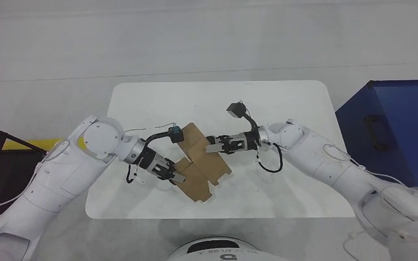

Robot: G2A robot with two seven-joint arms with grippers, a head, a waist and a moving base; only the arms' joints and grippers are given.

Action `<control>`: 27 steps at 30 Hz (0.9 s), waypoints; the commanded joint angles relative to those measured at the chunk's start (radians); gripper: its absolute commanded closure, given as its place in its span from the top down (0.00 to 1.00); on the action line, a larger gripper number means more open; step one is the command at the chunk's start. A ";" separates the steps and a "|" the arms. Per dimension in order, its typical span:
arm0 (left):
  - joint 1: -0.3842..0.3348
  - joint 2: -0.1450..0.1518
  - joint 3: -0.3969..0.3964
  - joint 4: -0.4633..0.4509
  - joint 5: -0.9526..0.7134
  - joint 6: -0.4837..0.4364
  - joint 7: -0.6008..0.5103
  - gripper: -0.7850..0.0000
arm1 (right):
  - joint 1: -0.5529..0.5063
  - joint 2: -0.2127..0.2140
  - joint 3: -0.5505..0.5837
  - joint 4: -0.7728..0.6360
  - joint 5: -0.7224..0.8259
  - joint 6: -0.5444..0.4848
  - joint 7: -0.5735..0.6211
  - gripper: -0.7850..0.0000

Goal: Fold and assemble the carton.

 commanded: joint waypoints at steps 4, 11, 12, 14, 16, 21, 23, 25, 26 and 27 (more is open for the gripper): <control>-0.020 0.002 0.027 0.013 -0.008 -0.007 0.007 0.00 | 0.020 -0.001 -0.036 0.001 0.023 0.014 0.014 0.17; -0.030 0.005 0.018 0.059 -0.052 -0.029 0.029 1.00 | 0.036 0.004 -0.064 0.018 0.037 -0.021 -0.021 0.00; -0.029 0.006 0.007 0.074 -0.071 -0.034 0.037 1.00 | 0.036 0.007 -0.061 0.028 0.038 -0.041 -0.041 0.00; -0.023 0.011 -0.023 0.109 -0.116 -0.045 0.059 1.00 | 0.034 0.015 -0.050 0.058 0.027 -0.095 -0.095 0.00; -0.008 0.017 -0.062 0.158 -0.190 -0.053 0.091 1.00 | 0.026 0.024 -0.003 0.086 0.048 -0.122 -0.126 0.00; 0.053 0.025 -0.136 0.247 -0.348 -0.078 0.181 1.00 | -0.094 0.040 0.236 0.093 -0.034 -0.122 -0.393 0.00; 0.076 0.025 -0.150 0.262 -0.370 -0.094 0.220 1.00 | -0.163 0.042 0.331 0.085 -0.178 -0.122 -0.572 0.00; 0.094 0.022 -0.154 0.264 -0.358 -0.112 0.273 1.00 | -0.238 0.036 0.405 0.044 -0.329 -0.122 -0.776 0.00; 0.103 0.020 -0.153 0.260 -0.347 -0.114 0.305 1.00 | -0.274 0.032 0.435 0.026 -0.402 -0.122 -0.871 0.00; 0.109 0.018 -0.153 0.257 -0.317 -0.111 0.350 1.00 | -0.305 0.027 0.460 0.011 -0.476 -0.122 -0.958 0.00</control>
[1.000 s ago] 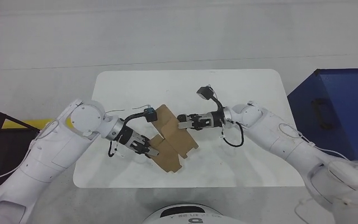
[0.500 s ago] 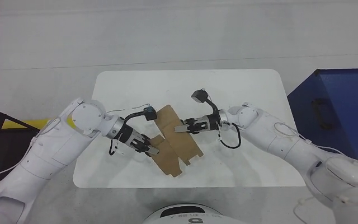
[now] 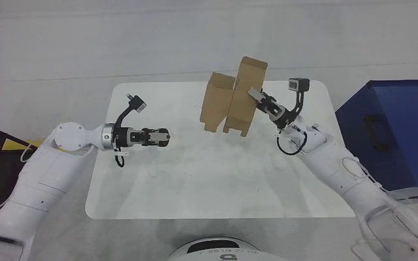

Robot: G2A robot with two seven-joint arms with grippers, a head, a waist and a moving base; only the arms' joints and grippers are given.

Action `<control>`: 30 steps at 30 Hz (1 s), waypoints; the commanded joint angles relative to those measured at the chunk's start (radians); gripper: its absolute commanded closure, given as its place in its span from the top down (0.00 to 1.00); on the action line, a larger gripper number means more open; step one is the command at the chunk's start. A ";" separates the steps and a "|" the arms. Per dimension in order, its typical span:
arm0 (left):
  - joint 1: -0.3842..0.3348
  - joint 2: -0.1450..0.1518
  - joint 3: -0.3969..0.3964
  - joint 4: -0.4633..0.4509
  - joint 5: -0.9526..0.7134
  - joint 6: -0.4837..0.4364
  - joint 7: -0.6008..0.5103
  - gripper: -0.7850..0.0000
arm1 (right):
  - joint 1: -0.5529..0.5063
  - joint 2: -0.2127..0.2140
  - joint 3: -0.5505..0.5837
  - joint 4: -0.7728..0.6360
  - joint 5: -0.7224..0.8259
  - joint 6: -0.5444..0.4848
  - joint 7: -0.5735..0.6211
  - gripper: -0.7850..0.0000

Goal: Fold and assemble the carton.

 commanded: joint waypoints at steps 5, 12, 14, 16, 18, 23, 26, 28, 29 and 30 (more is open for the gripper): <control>0.024 -0.009 0.012 -0.079 0.176 0.047 0.170 1.00 | -0.118 -0.026 0.082 -0.068 -0.325 0.000 -0.377 0.00; 0.024 -0.009 0.012 -0.079 0.176 0.047 0.170 1.00 | -0.118 -0.026 0.082 -0.068 -0.325 0.000 -0.377 0.00; 0.024 -0.009 0.012 -0.079 0.176 0.047 0.170 1.00 | -0.118 -0.026 0.082 -0.068 -0.325 0.000 -0.377 0.00; 0.024 -0.009 0.012 -0.079 0.176 0.047 0.170 1.00 | -0.118 -0.026 0.082 -0.068 -0.325 0.000 -0.377 0.00; 0.034 -0.012 0.017 -0.086 0.174 0.049 0.188 1.00 | -0.117 -0.032 0.090 -0.083 -0.287 0.035 -0.396 0.00; 0.057 -0.032 0.035 -0.079 0.119 -0.023 0.256 1.00 | -0.101 -0.087 0.056 -0.096 -0.156 0.081 -0.546 0.00; 0.042 -0.045 0.042 -0.063 0.109 -0.067 0.275 1.00 | -0.071 -0.130 0.005 -0.051 -0.100 0.094 -0.601 0.00; 0.029 -0.054 0.046 -0.058 0.127 -0.097 0.313 1.00 | -0.053 -0.163 -0.041 -0.020 -0.063 0.092 -0.615 0.00; 0.024 -0.060 0.048 -0.057 0.137 -0.110 0.338 1.00 | -0.036 -0.178 -0.056 0.007 -0.053 0.097 -0.620 0.00; 0.016 -0.064 0.045 -0.054 0.172 -0.121 0.385 1.00 | -0.023 -0.193 -0.071 0.034 -0.046 0.101 -0.628 0.00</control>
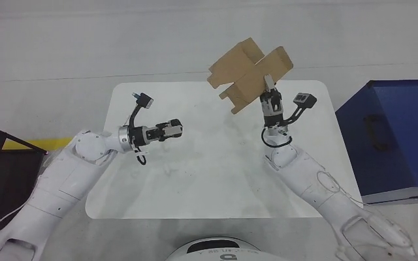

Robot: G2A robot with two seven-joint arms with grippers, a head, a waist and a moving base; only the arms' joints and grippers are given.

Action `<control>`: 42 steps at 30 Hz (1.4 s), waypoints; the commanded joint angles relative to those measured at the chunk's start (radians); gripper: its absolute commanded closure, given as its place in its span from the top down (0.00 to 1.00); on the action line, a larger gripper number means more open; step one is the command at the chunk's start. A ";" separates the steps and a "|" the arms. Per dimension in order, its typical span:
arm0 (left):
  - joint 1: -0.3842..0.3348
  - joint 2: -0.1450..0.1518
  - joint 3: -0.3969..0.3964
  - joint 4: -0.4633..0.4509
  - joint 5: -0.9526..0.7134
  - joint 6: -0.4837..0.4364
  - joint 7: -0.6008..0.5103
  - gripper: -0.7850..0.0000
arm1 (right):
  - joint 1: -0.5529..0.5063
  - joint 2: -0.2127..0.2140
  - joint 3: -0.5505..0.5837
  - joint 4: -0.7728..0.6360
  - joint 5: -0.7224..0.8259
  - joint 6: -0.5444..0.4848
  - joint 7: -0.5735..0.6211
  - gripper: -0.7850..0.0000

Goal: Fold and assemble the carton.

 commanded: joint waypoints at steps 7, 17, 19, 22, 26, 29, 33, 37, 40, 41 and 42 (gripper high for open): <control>-0.008 -0.053 0.087 -0.111 0.359 0.049 0.302 1.00 | 0.078 -0.091 -0.047 0.171 0.122 -0.041 0.009 0.00; -0.120 -0.131 0.188 -0.015 0.300 0.107 0.324 1.00 | 0.060 -0.142 -0.048 0.194 0.103 -0.088 0.042 0.00; -0.136 -0.145 0.201 0.008 0.284 0.104 0.320 0.96 | 0.060 -0.142 -0.048 0.194 0.103 -0.088 0.042 0.00; -0.152 -0.161 0.212 0.048 0.266 0.095 0.318 0.83 | 0.060 -0.142 -0.048 0.194 0.103 -0.088 0.042 0.00; -0.169 -0.179 0.221 0.091 0.259 0.093 0.314 0.56 | 0.054 -0.143 -0.042 0.182 0.104 -0.071 0.049 0.00; -0.184 -0.193 0.228 0.108 0.272 0.095 0.318 0.47 | 0.033 -0.151 -0.042 0.143 0.109 -0.009 0.086 0.00; -0.196 -0.210 0.237 0.124 0.289 0.106 0.331 0.44 | 0.024 -0.166 -0.040 0.146 0.112 0.025 0.133 0.00; -0.198 -0.224 0.239 0.145 0.275 0.117 0.333 0.42 | 0.013 -0.176 -0.017 0.152 0.108 0.010 0.150 0.00; -0.201 -0.232 0.236 0.157 0.276 0.119 0.326 0.32 | 0.002 -0.181 0.003 0.150 0.088 -0.001 0.154 0.00; -0.202 -0.235 0.235 0.159 0.279 0.119 0.325 0.17 | -0.003 -0.182 0.010 0.149 0.078 -0.003 0.153 0.00; -0.203 -0.237 0.233 0.161 0.283 0.119 0.324 0.00 | -0.008 -0.184 0.016 0.148 0.071 -0.005 0.151 0.00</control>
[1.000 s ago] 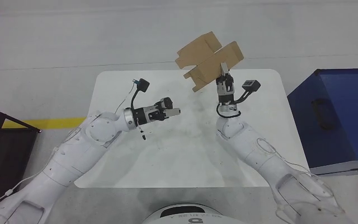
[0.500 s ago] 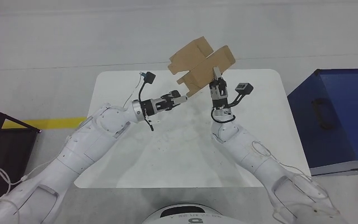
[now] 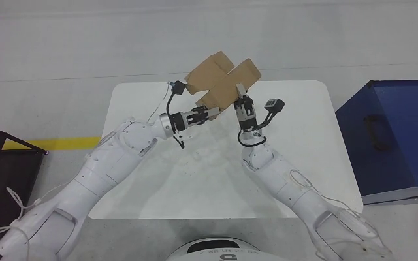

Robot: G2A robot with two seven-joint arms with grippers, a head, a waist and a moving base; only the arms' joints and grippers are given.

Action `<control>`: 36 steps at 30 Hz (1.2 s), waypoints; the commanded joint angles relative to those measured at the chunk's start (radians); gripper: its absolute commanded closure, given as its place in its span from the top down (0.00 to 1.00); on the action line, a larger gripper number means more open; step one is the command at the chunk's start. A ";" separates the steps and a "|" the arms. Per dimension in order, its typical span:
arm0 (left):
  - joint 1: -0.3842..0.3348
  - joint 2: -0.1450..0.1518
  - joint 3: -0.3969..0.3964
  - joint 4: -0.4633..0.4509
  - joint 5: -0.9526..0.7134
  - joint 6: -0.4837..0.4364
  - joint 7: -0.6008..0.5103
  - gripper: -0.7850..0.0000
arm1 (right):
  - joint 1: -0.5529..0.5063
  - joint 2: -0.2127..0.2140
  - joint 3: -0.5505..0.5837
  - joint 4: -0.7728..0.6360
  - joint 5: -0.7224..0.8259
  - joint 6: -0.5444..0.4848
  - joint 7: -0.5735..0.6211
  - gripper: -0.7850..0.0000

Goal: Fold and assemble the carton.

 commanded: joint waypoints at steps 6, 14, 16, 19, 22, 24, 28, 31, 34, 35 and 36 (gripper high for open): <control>0.003 -0.007 -0.025 0.014 0.028 -0.009 -0.015 0.00 | -0.032 -0.009 0.041 -0.009 -0.033 -0.013 0.024 0.00; 0.013 0.014 -0.101 0.006 0.066 -0.061 -0.128 0.00 | -0.067 -0.013 0.090 -0.039 -0.043 -0.047 0.088 1.00; 0.021 0.029 -0.140 0.004 0.069 -0.080 -0.182 0.00 | -0.079 -0.006 0.120 -0.043 -0.014 -0.073 0.120 1.00; 0.030 0.058 -0.205 -0.011 0.123 -0.089 -0.281 0.00 | -0.094 0.015 0.197 -0.038 0.066 -0.094 0.189 1.00; 0.049 0.090 -0.283 -0.065 0.241 -0.067 -0.342 0.00 | -0.101 0.038 0.281 -0.010 0.198 -0.092 0.286 0.99; 0.069 0.111 -0.337 -0.121 0.320 -0.048 -0.378 0.00 | -0.119 0.056 0.335 -0.022 0.255 -0.094 0.378 1.00; 0.118 0.145 -0.415 -0.251 0.481 -0.019 -0.465 0.00 | -0.154 0.088 0.421 -0.059 0.128 -0.094 0.517 0.95; 0.159 0.159 -0.446 -0.335 0.566 0.009 -0.495 0.00 | -0.179 0.101 0.426 -0.129 0.037 -0.080 0.629 0.97; 0.183 0.167 -0.449 -0.382 0.588 0.012 -0.549 0.00 | -0.197 0.111 0.414 -0.192 0.027 -0.041 0.746 0.99; 0.188 0.168 -0.448 -0.393 0.591 0.014 -0.562 0.00 | -0.194 0.112 0.411 -0.200 0.033 -0.018 0.772 1.00; 0.192 0.169 -0.442 -0.403 0.596 0.017 -0.583 0.00 | -0.186 0.113 0.408 -0.201 0.038 0.004 0.789 1.00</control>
